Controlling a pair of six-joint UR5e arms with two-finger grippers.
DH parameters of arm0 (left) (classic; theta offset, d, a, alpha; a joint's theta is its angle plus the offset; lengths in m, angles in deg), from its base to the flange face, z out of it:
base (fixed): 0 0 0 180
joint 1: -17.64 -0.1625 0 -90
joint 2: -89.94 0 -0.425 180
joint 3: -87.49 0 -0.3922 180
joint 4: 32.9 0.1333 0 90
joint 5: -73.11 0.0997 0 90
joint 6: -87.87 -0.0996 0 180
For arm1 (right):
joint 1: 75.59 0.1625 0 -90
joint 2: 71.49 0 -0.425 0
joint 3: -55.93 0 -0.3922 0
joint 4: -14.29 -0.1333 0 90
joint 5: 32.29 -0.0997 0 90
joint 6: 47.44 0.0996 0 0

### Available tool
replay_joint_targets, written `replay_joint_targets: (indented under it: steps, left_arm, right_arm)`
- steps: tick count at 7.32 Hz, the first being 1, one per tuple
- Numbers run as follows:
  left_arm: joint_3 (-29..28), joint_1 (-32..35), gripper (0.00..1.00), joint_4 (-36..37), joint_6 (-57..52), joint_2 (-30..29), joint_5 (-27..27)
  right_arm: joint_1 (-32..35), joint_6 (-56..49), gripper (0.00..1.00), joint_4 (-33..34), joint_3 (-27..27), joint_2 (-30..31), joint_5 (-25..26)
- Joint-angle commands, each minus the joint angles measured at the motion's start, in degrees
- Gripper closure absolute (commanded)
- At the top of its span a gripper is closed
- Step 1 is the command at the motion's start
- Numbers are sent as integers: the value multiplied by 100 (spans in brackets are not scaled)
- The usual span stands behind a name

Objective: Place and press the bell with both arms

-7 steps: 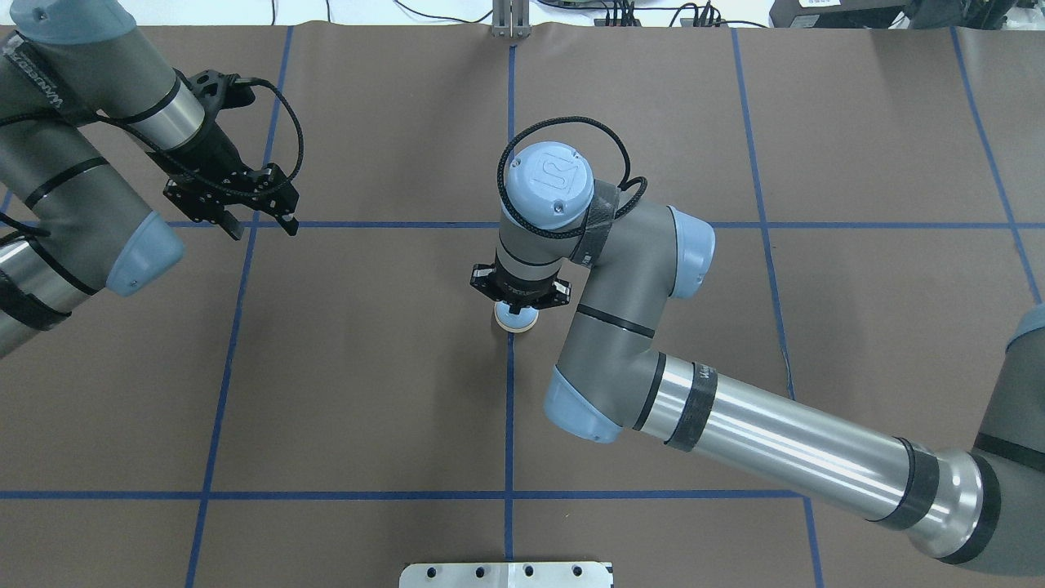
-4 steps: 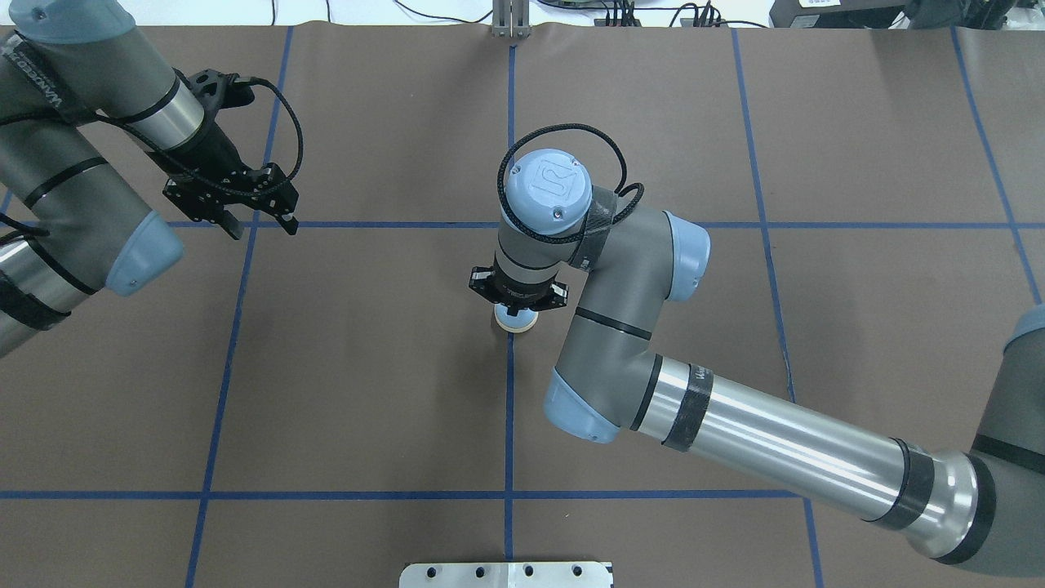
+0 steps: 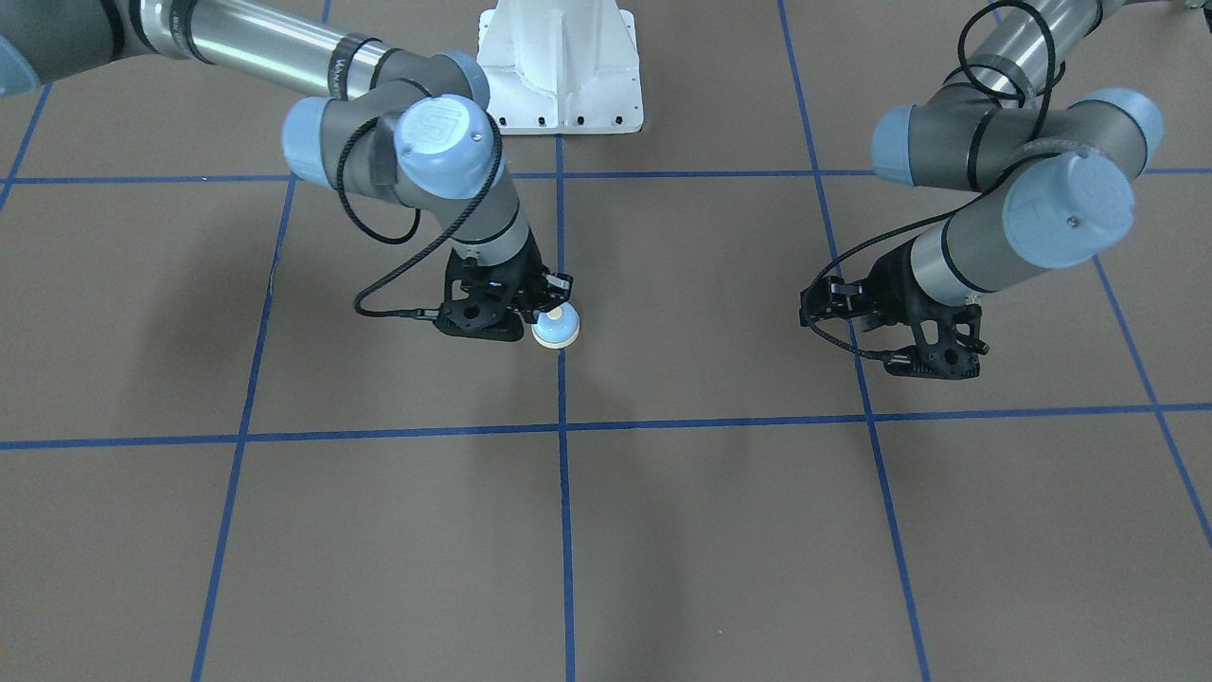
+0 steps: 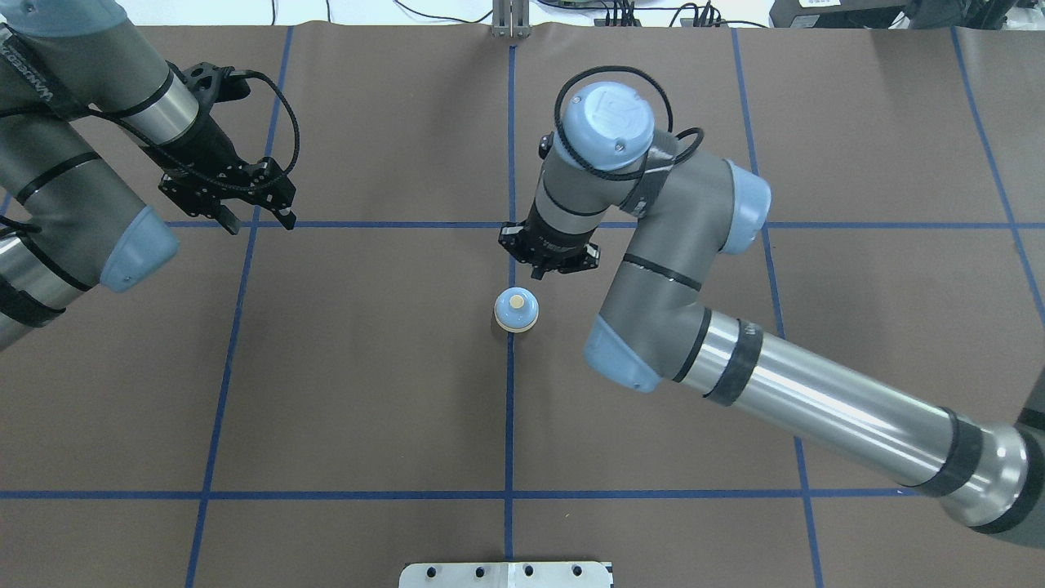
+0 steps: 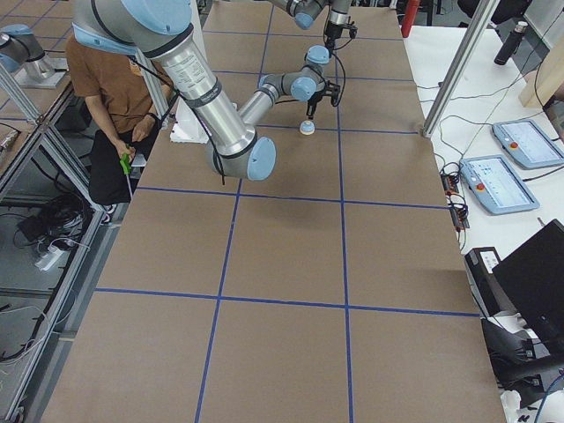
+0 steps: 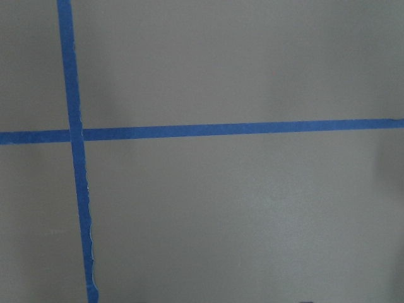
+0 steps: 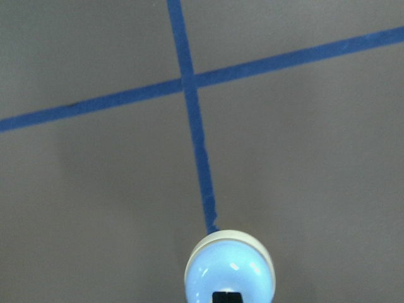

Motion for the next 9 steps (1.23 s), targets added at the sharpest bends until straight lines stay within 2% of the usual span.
replay_joint_targets:
  steps: [1,2,3,4,5,7,9]
  left_arm:
    - [343,200,15,-7,-309,473,-3]
    - [448,410,15,-7,-686,745,-3]
    - [467,682,15,-7,-1255,965,6]
    - [537,981,14,-7,-1922,1324,14]
    - [563,1384,10,-24,-2677,1728,32]
    - [424,2105,1,-16,-4022,2222,364]
    - [-189,2852,1,-15,-5210,2268,436]
  right_arm:
    - [848,-1365,100,-23,-876,1340,-607]
    - [1383,-2079,100,-31,-914,1730,-1003]
    - [1937,-2730,100,-49,-992,2230,-1102]
    - [2499,-3546,93,3,-958,2531,-1295]
    - [2888,-3972,1,-31,-949,2856,-1488]
    - [3618,-5112,0,21,-888,3261,-1604]
    - [4199,-6237,0,248,-547,3369,-1596]
